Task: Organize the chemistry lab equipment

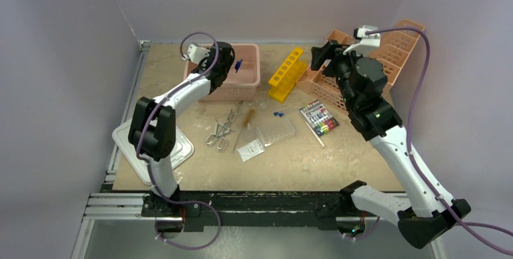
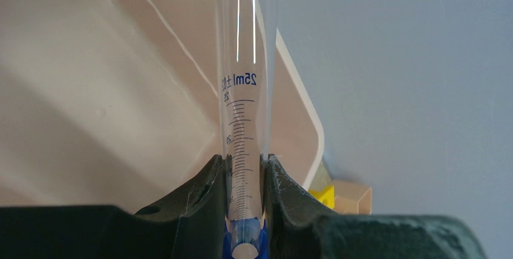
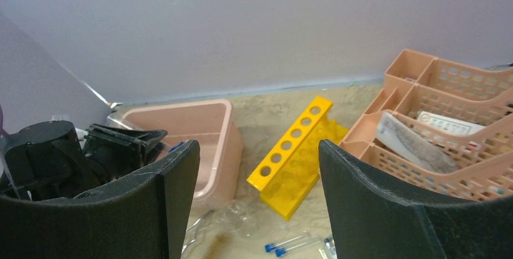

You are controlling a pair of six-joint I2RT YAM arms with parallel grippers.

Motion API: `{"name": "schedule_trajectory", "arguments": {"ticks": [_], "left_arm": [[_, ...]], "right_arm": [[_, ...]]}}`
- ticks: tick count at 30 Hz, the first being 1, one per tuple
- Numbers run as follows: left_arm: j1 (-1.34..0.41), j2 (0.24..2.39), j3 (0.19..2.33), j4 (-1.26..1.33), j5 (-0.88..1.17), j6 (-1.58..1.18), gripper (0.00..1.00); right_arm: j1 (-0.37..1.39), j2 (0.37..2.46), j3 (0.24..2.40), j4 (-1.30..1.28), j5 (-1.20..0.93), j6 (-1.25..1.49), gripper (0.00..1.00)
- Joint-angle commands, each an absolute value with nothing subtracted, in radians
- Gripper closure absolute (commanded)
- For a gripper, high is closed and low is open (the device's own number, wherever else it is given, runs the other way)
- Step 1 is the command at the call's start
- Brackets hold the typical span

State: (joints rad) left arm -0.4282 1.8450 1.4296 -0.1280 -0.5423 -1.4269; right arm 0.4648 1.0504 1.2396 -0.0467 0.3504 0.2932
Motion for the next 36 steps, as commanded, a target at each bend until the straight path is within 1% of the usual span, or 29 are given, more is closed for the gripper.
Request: {"name": "schedule_trajectory", "arguments": {"ticks": [1, 6, 9, 13, 17, 20, 23, 26, 29, 36], "left_arm": [[-0.390, 1.932, 1.514, -0.084, -0.584, -1.581, 1.00], [-0.387, 2.051, 1.609, -0.085, -0.620, -1.576, 1.00], [-0.387, 2.096, 1.617, -0.057, -0.619, -1.630, 1.00], [-0.391, 2.185, 1.684, -0.080, -0.588, -1.712, 1.00], [-0.403, 2.234, 1.700, -0.036, -0.615, -1.817, 1.00], [-0.415, 2.277, 1.769, -0.084, -0.630, -1.829, 1.00], [-0.416, 2.296, 1.770, -0.087, -0.632, -1.859, 1.00], [-0.416, 2.313, 1.782, -0.106, -0.628, -1.865, 0.96], [-0.416, 2.335, 1.815, -0.150, -0.629, -1.859, 0.89], [-0.414, 2.356, 1.846, -0.195, -0.625, -1.862, 0.80]], "right_arm": [[0.466, 1.039, 1.240, -0.040, 0.382, 0.241, 0.26], [0.468, 1.037, 1.247, -0.058, 0.379, 0.234, 0.27], [0.468, 1.034, 1.248, -0.058, 0.395, 0.234, 0.27], [0.468, 1.035, 1.246, -0.056, 0.409, 0.220, 0.28], [0.468, 1.049, 1.263, -0.061, 0.435, 0.201, 0.28], [0.469, 1.072, 1.289, -0.070, 0.437, 0.179, 0.28], [0.468, 1.089, 1.305, -0.072, 0.428, 0.174, 0.28], [0.468, 1.094, 1.301, -0.066, 0.426, 0.179, 0.28], [0.468, 1.093, 1.297, -0.064, 0.429, 0.182, 0.28], [0.468, 1.086, 1.290, -0.061, 0.443, 0.179, 0.28]]}}
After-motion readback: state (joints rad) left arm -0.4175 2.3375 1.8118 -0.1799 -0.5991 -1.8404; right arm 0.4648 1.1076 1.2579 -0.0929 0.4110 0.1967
